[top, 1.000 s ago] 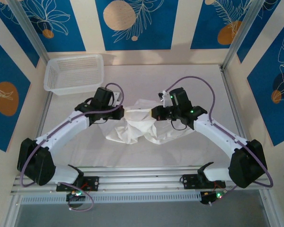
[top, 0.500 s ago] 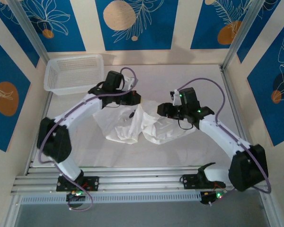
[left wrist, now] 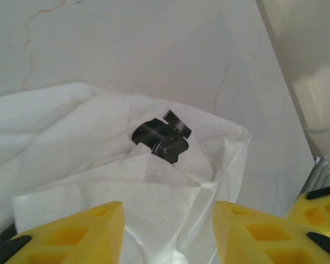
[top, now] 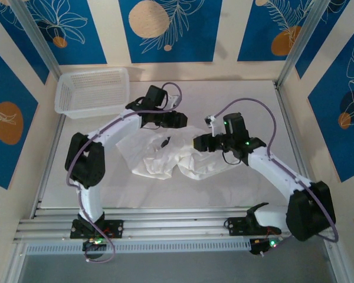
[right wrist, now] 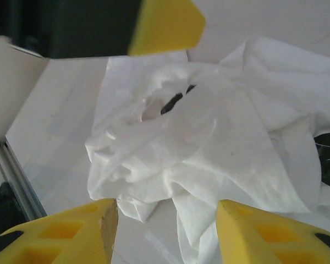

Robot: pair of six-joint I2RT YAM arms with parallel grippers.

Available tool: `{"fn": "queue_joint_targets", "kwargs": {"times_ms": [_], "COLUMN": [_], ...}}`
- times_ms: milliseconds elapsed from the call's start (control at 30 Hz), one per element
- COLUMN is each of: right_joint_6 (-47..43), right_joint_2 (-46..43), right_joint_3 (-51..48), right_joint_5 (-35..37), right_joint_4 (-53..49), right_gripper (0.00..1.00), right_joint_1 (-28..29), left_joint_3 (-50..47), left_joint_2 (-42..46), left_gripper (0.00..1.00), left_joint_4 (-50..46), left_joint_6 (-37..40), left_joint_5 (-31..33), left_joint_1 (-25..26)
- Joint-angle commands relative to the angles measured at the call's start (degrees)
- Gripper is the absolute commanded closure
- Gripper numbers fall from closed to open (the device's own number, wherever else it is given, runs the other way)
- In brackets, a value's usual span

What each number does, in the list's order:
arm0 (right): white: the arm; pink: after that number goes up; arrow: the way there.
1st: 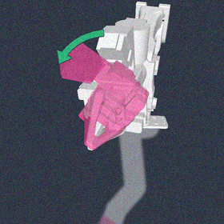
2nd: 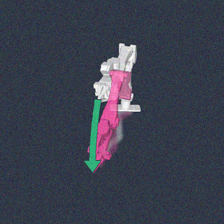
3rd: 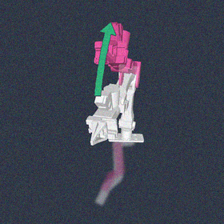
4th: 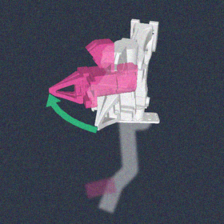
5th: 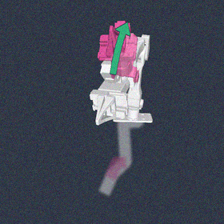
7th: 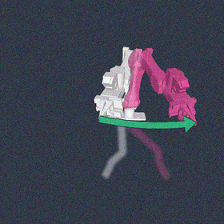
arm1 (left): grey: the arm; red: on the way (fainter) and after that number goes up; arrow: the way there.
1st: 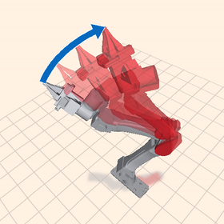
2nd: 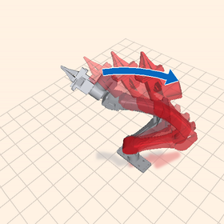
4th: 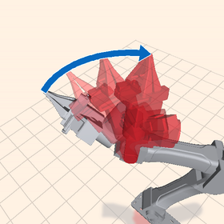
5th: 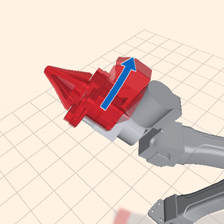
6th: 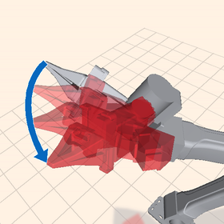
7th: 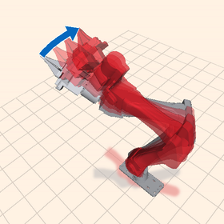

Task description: Fold the inside-out t-shirt

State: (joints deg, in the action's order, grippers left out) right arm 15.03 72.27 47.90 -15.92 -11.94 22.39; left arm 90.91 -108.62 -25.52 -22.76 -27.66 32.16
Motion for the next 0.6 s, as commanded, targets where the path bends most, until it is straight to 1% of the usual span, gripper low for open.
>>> {"fn": "queue_joint_targets", "kwargs": {"times_ms": [0,67,167,233,333,400,467,567], "right_joint_6": [-6.8,-6.6,-4.1,1.1,7.9,10.4,11.8,10.4], "right_joint_2": [4.2,7.0,11.3,15.9,23.2,27.6,31.1,35.1], "right_joint_3": [5.5,8.2,12.8,18.6,26.6,31.2,34.9,39.7], "right_joint_5": [-4.1,-3.8,-2.9,1.8,7.2,11.1,13.2,12.6], "right_joint_4": [-2.4,-3.5,-6.6,-12.3,-20.3,-24.7,-27.2,-28.8], "right_gripper": [0.50,0.51,0.55,0.58,0.60,0.59,0.56,0.51], "right_joint_1": [0.3,0.3,0.4,1.3,2.8,3.6,3.6,3.7], "left_joint_3": [-0.1,-2.2,-6.9,-11.1,-17.3,-20.5,-22.9,-25.2], "left_joint_2": [5.3,8.7,14.6,18.8,24.2,26.6,28.3,29.6], "left_gripper": [0.53,0.53,0.53,0.53,0.53,0.53,0.53,0.52], "left_joint_4": [-3.9,-4.6,-5.6,-5.6,-4.6,-4.1,-3.8,-3.8], "left_joint_6": [2.3,3.0,3.6,3.3,2.8,2.3,1.8,1.5], "left_joint_5": [4.3,7.1,12.5,16.2,18.6,19.4,20.1,20.5], "left_joint_1": [0.0,0.0,0.0,0.0,0.0,0.0,0.0,0.0]}}
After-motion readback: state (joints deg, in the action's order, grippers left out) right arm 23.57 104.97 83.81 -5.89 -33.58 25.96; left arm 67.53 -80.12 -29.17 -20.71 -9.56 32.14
